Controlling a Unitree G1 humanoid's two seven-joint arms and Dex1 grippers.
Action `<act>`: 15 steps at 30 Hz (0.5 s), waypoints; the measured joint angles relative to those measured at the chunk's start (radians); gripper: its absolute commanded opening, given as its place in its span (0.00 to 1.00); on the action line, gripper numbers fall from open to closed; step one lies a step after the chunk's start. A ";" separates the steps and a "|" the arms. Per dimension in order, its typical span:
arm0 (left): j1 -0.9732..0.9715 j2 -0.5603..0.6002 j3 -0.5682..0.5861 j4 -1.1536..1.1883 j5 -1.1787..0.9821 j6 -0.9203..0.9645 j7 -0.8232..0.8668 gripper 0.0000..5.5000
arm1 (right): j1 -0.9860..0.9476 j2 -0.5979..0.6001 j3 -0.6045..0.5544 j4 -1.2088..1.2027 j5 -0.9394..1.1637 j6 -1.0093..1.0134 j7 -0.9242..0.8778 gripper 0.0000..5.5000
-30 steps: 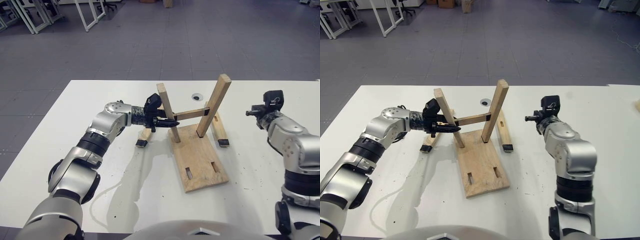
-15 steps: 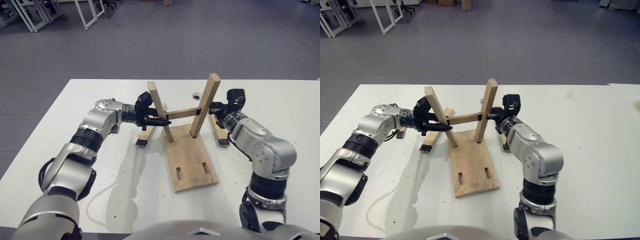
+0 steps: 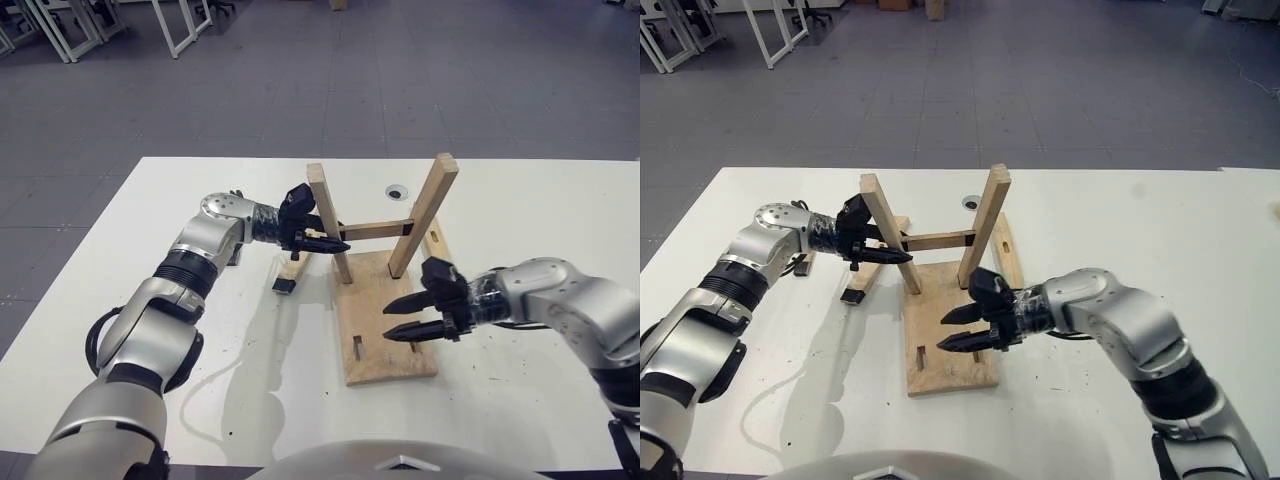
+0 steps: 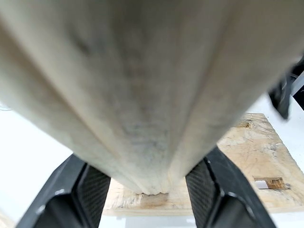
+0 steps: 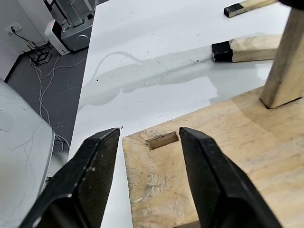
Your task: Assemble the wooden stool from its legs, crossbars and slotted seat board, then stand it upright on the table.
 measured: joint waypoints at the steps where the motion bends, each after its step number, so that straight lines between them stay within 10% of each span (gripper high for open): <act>1: -0.003 -0.007 0.000 0.000 0.005 -0.003 -0.003 0.37 | -0.013 0.022 0.051 0.057 -0.064 -0.071 -0.001 0.51; 10: -0.027 -0.039 -0.001 0.011 0.029 -0.013 -0.024 0.37 | -0.047 0.045 0.206 0.291 -0.321 -0.427 0.065 0.51; 15: 0.010 -0.087 -0.079 0.070 0.239 0.073 -0.017 0.55 | 0.010 -0.003 0.198 0.277 -0.363 -0.545 0.075 0.52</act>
